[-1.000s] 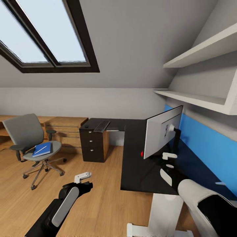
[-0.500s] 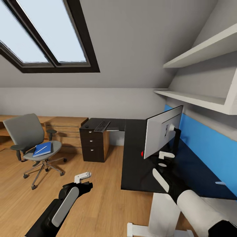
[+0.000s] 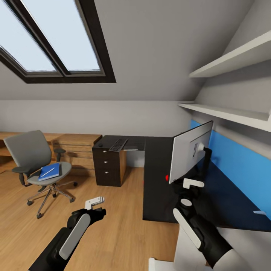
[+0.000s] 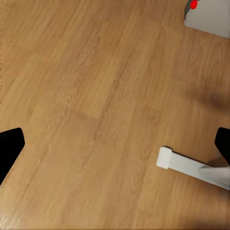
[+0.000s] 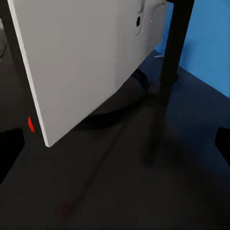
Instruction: In the bedroom, organize the workspace by keeping the computer under the desk, ensuring the monitor is on the desk, placing the keyboard on the desk next to the monitor, placing the mouse on the desk next to the keyboard, moving the folder from the swivel chair onto the desk next to the mouse, stacking the notebook on top of the folder with the pen on top of the notebook, and positioning the swivel chair next to the desk.
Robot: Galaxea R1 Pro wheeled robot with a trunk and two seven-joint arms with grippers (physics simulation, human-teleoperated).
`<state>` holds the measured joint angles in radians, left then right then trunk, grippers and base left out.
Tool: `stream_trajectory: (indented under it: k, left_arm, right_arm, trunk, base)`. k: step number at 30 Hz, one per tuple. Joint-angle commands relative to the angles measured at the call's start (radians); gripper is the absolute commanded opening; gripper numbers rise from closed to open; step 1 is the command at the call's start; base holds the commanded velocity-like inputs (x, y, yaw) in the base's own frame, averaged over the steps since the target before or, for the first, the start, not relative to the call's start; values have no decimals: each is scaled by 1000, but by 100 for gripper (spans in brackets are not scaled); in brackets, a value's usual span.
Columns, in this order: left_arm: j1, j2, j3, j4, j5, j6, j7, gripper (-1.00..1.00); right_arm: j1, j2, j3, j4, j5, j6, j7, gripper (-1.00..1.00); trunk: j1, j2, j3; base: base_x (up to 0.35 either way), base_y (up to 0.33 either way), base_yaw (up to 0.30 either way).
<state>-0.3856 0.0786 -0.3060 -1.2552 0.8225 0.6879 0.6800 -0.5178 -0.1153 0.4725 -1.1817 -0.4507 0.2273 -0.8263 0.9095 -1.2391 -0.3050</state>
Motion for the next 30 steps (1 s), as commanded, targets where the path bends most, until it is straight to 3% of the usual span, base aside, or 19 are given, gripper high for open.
stream_trajectory:
  k: [1, 10, 13, 14, 20, 30]
  left_arm:
    - [-1, 1, -3, -1, 10, 0, 10, 100]
    - [-1, 1, -4, 4, 11, -1, 10, 100]
    - [-1, 0, -4, 9, 9, -1, 10, 100]
    - [-1, 0, -5, 12, 8, -1, 10, 100]
    - [-1, 0, -7, 17, 8, -1, 10, 100]
    - [-1, 0, -7, 17, 8, -1, 10, 100]
  right_arm:
    - [0, -2, 5, -4, 3, 7, -8, 100]
    - [8, -3, 15, -12, 32, -25, -9, 100]
    - [12, -4, 22, -10, 67, -64, -9, 100]
    - [19, -4, 26, 4, 126, -108, -11, 100]
    - [32, -1, 30, 67, 251, -210, -16, 100]
    - [33, -2, 27, 98, 273, -258, -19, 100]
  trunk:
    - [1, -1, -1]
    - [1, -1, -1]
    - [1, -1, -1]
    - [1, -1, -1]
    - [1, -1, -1]
    - [1, -1, -1]
  base:
    - [219, 212, 0]
    - [249, 228, 0]
    - [272, 218, 0]
    - [299, 135, 0]
    - [158, 52, 0]
    - [13, 4, 0]
